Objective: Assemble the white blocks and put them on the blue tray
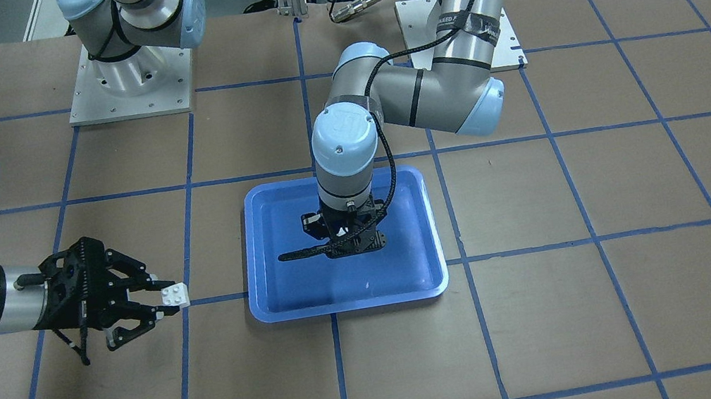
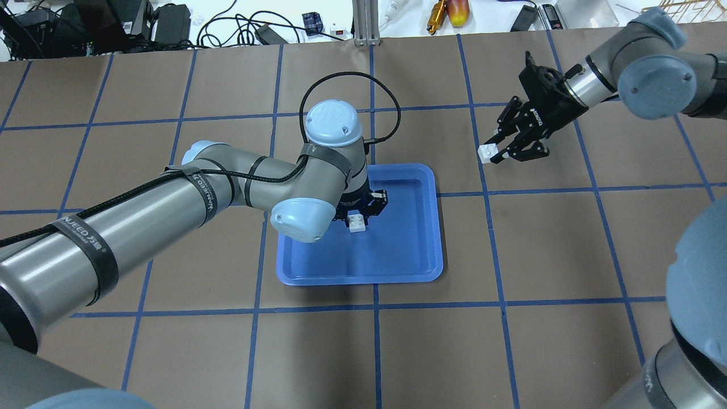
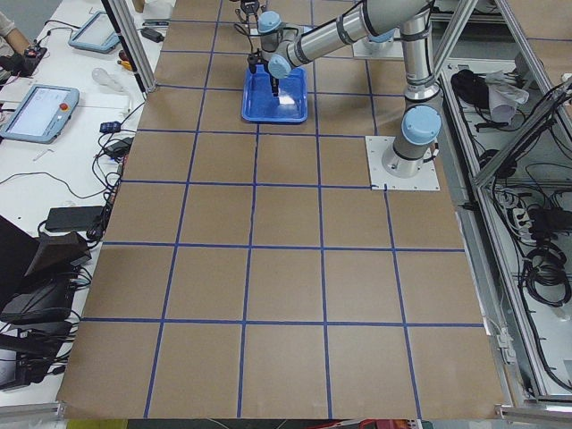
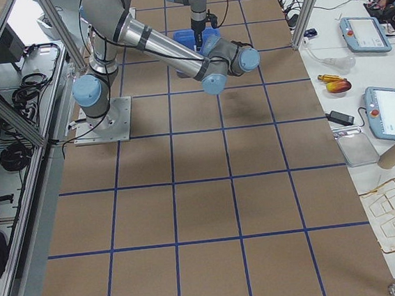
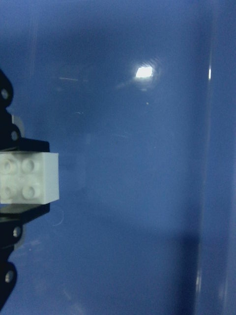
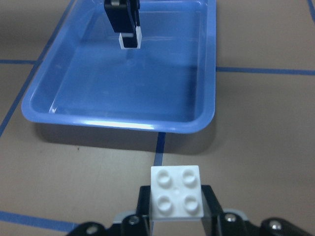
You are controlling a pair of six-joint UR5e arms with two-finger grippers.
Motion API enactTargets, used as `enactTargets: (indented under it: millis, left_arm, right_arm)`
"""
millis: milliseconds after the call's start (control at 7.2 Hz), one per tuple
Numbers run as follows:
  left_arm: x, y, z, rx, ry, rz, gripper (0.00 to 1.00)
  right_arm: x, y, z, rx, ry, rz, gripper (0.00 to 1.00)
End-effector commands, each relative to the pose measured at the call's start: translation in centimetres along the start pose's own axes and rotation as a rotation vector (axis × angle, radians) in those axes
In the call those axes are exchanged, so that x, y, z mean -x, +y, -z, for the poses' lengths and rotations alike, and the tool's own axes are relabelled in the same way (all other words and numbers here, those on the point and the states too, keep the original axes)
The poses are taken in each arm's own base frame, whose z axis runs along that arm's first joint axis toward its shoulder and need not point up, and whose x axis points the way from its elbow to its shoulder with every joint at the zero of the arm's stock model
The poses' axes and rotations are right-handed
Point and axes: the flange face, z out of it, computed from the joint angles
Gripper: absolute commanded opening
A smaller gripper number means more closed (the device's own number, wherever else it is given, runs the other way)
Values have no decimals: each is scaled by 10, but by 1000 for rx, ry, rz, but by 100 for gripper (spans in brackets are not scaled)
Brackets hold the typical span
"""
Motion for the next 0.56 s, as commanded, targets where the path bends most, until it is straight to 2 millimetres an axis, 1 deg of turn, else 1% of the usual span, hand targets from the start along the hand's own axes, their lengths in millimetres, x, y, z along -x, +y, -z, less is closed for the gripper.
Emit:
enactTargets:
  millis: [0, 139, 278, 417]
  left_arm:
    - [2, 1, -10, 10, -12, -3, 51]
    - [0, -1, -8, 7, -9, 4, 67]
    - [0, -2, -7, 4, -7, 4, 73]
    - [2, -4, -1, -6, -3, -4, 77]
  right_arm:
    - [3, -39, -47, -90, -19, -4, 0]
    - [1, -51, -58, -74, 4, -40, 0]
    - [2, -68, -80, -55, 12, -40, 0]
    - [7, -74, -98, -40, 38, -81, 0]
